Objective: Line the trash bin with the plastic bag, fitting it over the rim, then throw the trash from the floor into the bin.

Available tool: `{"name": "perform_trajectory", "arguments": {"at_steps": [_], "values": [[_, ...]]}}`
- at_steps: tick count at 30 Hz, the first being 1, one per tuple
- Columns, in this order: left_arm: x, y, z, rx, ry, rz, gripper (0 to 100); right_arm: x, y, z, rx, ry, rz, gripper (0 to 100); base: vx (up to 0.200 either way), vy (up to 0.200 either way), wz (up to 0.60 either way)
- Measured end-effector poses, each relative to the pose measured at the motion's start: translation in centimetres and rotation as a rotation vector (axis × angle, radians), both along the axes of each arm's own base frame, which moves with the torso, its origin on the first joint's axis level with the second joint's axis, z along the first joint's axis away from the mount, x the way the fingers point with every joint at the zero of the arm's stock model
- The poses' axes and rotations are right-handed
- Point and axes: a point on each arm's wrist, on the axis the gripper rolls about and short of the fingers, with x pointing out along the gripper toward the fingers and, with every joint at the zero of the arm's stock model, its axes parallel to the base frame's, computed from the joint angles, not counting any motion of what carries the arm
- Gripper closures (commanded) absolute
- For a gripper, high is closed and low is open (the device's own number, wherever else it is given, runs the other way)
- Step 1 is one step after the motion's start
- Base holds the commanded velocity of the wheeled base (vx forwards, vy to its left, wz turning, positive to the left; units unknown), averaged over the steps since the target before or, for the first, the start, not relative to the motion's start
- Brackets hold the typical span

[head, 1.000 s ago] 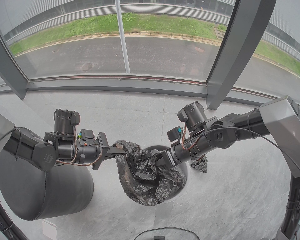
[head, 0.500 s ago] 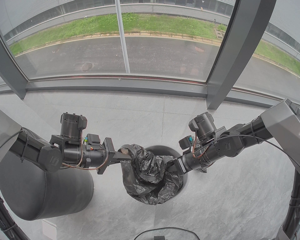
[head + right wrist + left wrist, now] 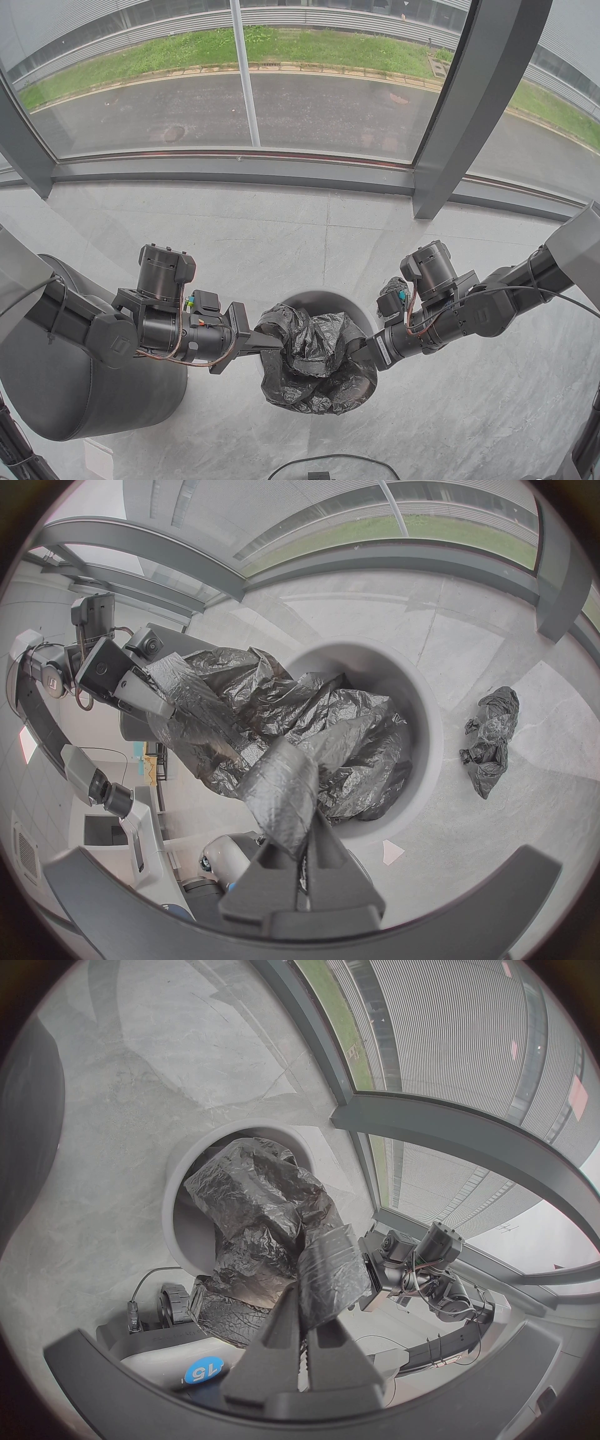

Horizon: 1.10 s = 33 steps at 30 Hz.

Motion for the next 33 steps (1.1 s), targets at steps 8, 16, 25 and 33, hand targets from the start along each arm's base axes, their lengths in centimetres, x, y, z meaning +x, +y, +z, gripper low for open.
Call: {"name": "perform_trajectory", "arguments": {"at_steps": [8, 16, 25, 33], "values": [[0.1, -0.1, -0.6, 0.014, 0.017, 0.005, 100, -0.4, -1.0, -1.6, -0.019, 0.026, -0.024, 100, 0.000, 0.000, 0.00], [0.7, 0.5, -1.2, 0.020, 0.028, 0.027, 100, 0.6, -2.0, -2.2, -0.030, 0.009, -0.074, 100, 0.000, 0.000, 0.00], [1.3, 1.0, -1.6, 0.023, 0.035, 0.045, 100, 1.6, -2.6, -3.3, -0.024, -0.058, -0.127, 100, 0.000, 0.000, 0.00], [1.8, 0.8, -1.9, 0.025, 0.038, 0.047, 100, 2.1, -3.2, -4.6, -0.048, -0.036, -0.150, 100, 0.000, 0.000, 0.00]]}}
